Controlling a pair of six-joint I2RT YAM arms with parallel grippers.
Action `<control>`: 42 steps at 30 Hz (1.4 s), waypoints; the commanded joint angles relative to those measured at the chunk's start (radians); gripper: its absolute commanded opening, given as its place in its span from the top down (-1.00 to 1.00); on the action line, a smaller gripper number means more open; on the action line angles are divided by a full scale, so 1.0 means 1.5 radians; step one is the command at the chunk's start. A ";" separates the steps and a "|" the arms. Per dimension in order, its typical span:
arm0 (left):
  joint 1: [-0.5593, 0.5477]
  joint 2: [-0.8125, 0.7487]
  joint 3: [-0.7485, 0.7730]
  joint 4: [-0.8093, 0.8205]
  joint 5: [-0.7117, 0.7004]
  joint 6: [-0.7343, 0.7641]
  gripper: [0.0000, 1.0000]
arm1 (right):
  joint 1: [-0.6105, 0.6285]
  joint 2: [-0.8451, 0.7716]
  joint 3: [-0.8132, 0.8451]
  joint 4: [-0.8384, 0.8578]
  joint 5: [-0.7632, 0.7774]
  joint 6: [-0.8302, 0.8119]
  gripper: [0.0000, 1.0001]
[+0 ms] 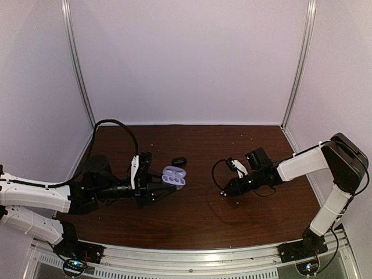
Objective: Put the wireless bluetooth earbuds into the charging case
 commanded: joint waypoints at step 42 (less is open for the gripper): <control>0.004 -0.022 -0.037 0.053 -0.021 0.033 0.93 | 0.107 -0.032 0.010 -0.113 0.047 -0.014 0.86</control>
